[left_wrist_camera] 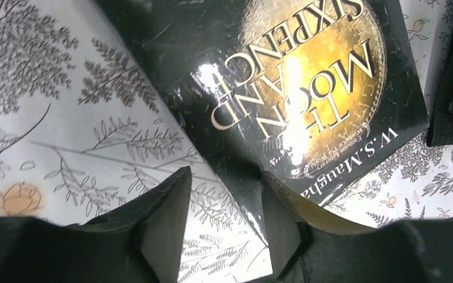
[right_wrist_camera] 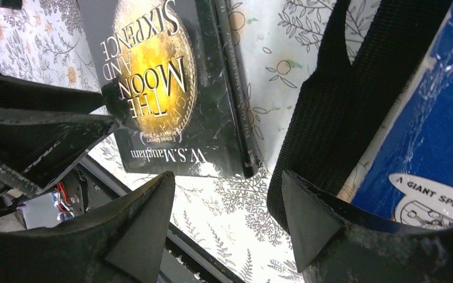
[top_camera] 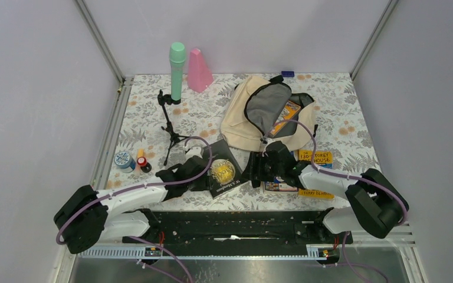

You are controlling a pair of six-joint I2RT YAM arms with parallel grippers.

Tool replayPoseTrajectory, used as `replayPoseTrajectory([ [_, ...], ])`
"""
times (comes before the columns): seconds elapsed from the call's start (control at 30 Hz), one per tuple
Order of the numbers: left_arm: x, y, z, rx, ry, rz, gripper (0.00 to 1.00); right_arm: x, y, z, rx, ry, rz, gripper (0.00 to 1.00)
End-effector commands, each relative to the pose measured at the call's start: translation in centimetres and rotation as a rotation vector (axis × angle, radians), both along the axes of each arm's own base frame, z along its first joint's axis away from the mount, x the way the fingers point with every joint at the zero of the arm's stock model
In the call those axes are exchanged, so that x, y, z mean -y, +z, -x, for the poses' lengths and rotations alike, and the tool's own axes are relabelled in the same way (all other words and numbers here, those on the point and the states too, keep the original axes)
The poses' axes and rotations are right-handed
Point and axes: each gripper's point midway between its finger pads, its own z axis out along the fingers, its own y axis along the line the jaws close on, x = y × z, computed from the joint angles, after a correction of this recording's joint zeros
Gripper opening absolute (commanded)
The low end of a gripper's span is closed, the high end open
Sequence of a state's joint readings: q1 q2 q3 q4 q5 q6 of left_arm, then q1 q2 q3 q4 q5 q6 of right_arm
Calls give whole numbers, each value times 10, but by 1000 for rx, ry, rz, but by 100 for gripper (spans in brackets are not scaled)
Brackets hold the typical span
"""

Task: Pack the student bag
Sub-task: Pick up the book from the center of the board.

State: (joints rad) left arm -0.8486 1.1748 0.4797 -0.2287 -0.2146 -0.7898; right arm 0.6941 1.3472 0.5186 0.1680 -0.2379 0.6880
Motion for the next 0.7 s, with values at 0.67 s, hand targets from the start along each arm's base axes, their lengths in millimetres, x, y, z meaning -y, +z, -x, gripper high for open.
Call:
replayPoseTrajectory([
  [0.67,-10,35,-37,25,182,416,83,-51,8,-67,10,176,10,78],
])
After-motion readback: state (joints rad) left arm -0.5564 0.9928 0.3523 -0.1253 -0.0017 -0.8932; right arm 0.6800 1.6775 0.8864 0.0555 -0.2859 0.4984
